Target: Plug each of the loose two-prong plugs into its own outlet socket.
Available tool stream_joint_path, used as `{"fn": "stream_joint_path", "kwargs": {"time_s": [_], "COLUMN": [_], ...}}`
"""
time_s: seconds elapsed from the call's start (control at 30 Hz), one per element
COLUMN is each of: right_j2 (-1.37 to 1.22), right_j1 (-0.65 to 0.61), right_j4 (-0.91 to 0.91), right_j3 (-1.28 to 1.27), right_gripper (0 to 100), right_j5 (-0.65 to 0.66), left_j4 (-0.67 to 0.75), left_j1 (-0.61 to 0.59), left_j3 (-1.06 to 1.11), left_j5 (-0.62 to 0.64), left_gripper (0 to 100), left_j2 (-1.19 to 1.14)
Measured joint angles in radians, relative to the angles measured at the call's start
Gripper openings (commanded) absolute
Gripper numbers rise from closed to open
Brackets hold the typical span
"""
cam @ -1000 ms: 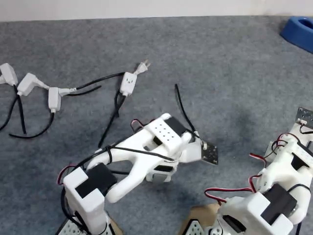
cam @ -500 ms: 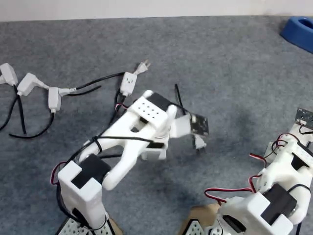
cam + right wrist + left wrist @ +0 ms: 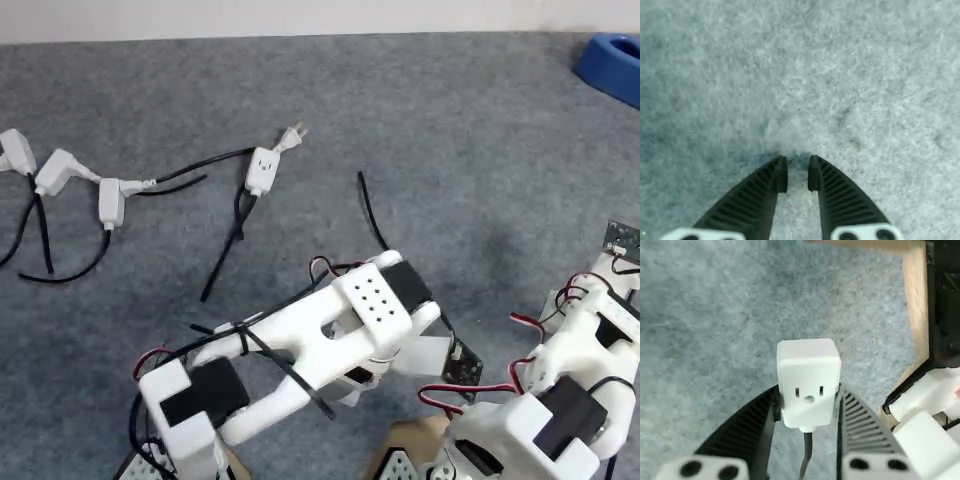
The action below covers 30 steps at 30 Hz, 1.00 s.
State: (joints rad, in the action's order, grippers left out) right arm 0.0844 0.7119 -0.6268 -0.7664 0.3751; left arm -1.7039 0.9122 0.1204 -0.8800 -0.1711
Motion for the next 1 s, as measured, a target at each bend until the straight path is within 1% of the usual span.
{"fn": "stream_joint_path", "kwargs": {"time_s": [0.07,0.13,0.2,0.3,0.37,0.5,0.57,0.67,0.73,0.77,0.83,0.93,0.97,1.0], "right_j2": [0.000,0.000,0.000,0.000,0.000,0.000,0.000,0.000,0.000,0.000,0.000,0.000,0.000,0.003], "right_j1": [0.000,0.002,0.002,0.002,0.002,0.002,0.002,0.002,0.002,0.002,0.002,0.002,0.002,0.002], "right_j4": [0.000,0.000,0.000,0.000,0.000,0.000,0.000,0.000,0.000,0.000,0.000,-0.002,0.000,0.000], "right_j3": [0.000,0.000,0.000,0.000,0.000,0.000,0.000,0.000,-0.003,-0.003,-0.003,-0.017,-0.025,-0.029], "right_gripper": [9.1,9.1,9.1,9.1,9.1,9.1,9.1,9.1,9.1,9.1,9.1,9.1,9.1,9.1], "right_j5": [0.000,0.000,0.000,0.000,0.000,0.003,0.003,0.005,0.005,0.005,0.005,0.005,0.005,0.005], "left_j4": [-0.014,-0.020,-0.021,-0.023,-0.026,-0.032,-0.032,-0.032,-0.032,-0.032,-0.017,0.048,0.068,0.086], "left_j1": [0.000,0.000,0.000,-0.026,-0.071,-0.172,-0.192,-0.190,-0.189,-0.181,-0.158,-0.146,-0.146,-0.146], "left_j3": [0.000,0.000,0.000,0.000,-0.021,-0.072,-0.077,-0.055,-0.018,0.006,0.060,0.117,0.120,0.123], "left_j5": [0.000,0.002,0.014,0.008,-0.032,-0.063,-0.064,-0.048,-0.009,0.008,0.041,0.138,0.172,0.203], "left_gripper": [15,26,35,44,48,48,48,48,44,39,26,4,0,1], "left_j2": [0.012,0.020,0.023,0.023,0.023,0.023,0.025,0.025,0.025,0.025,0.025,0.025,0.025,0.025]}}
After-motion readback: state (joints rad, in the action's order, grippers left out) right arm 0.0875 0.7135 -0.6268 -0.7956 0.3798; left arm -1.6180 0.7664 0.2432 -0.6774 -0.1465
